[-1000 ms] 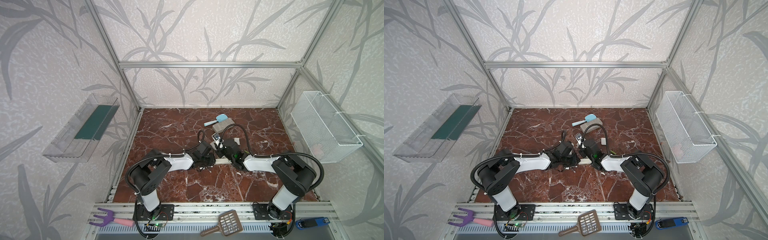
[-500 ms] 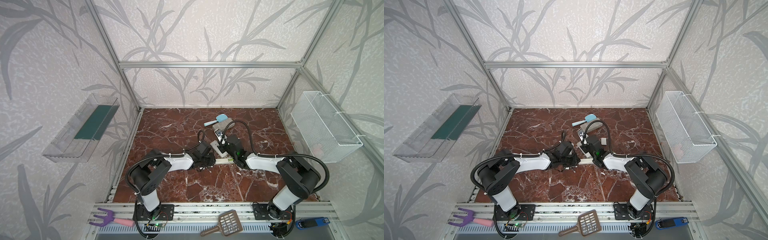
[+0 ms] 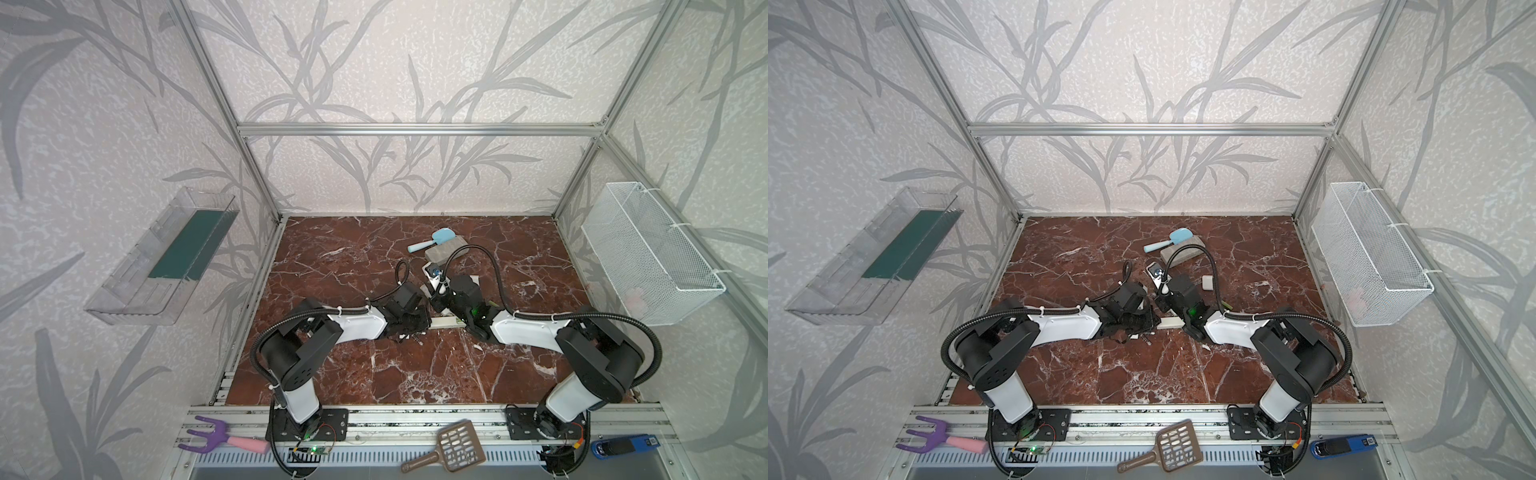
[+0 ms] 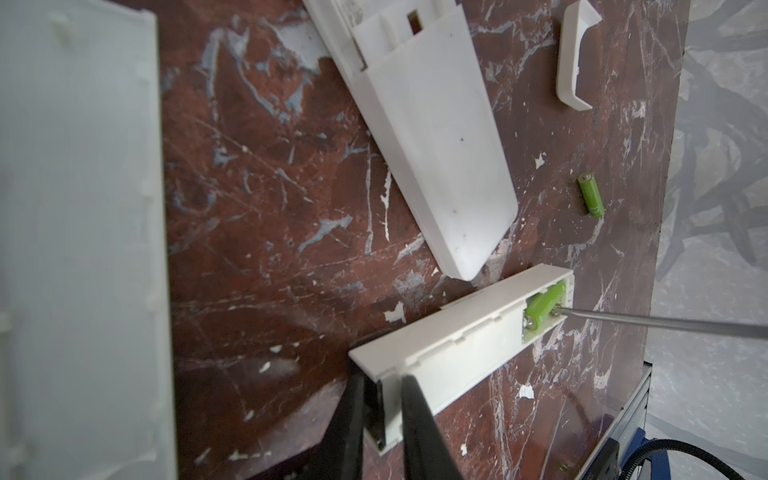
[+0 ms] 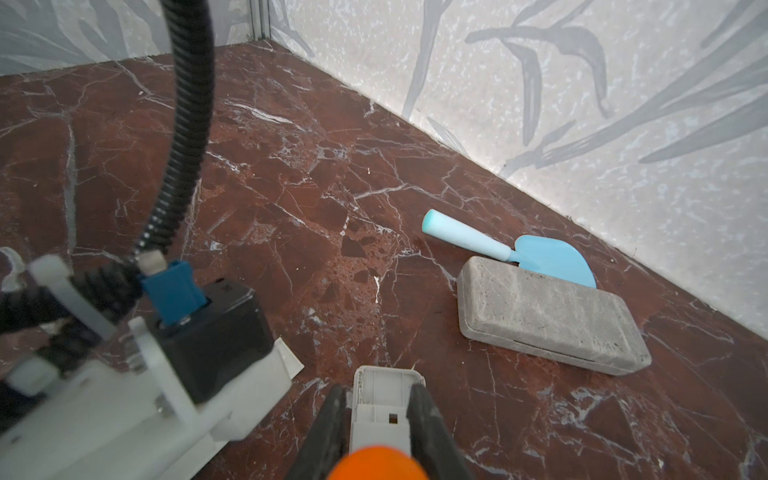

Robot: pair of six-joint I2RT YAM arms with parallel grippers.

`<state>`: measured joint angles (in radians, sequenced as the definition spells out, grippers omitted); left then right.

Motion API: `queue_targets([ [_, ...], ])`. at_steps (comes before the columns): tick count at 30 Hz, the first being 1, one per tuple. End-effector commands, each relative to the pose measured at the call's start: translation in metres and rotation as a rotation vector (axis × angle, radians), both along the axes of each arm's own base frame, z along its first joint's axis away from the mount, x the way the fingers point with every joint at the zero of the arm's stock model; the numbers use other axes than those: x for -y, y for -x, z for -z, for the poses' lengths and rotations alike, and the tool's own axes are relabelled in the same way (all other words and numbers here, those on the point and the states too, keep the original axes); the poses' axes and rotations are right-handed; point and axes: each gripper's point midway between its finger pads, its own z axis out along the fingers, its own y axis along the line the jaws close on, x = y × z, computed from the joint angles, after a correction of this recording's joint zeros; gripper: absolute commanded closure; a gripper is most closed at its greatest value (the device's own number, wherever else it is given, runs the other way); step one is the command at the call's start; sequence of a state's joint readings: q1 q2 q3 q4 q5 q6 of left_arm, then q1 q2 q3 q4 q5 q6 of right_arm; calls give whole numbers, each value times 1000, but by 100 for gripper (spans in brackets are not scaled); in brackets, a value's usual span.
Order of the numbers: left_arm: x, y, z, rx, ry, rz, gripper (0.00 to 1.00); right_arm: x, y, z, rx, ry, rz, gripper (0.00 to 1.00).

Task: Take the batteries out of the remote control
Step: 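Pry the last green battery out with the screwdriver in the right gripper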

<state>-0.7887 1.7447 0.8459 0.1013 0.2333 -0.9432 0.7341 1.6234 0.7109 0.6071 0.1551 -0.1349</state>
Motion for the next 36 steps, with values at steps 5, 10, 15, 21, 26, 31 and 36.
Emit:
queue_targets([
  [5, -29, 21, 36, -107, -131, -16, 80, 4, 6, 11, -32, -4, 3, 100],
  [10, -29, 21, 36, -106, -131, -15, 80, 9, 10, 18, -45, 17, 10, 100],
  [15, -29, 21, 36, -105, -132, -15, 80, 12, 12, 24, -57, 31, 17, 100],
  [21, -31, 22, 35, -103, -135, -18, 80, 19, 9, 16, -27, 57, 37, 100],
  [26, -31, 23, 35, -103, -136, -17, 80, 32, 5, 5, -3, 77, 59, 100],
  [31, -31, 21, 34, -100, -132, -18, 80, 46, 1, 1, 7, 86, 84, 100],
  [36, -31, 22, 35, -102, -134, -16, 80, 50, -2, -3, 7, 73, 97, 100],
])
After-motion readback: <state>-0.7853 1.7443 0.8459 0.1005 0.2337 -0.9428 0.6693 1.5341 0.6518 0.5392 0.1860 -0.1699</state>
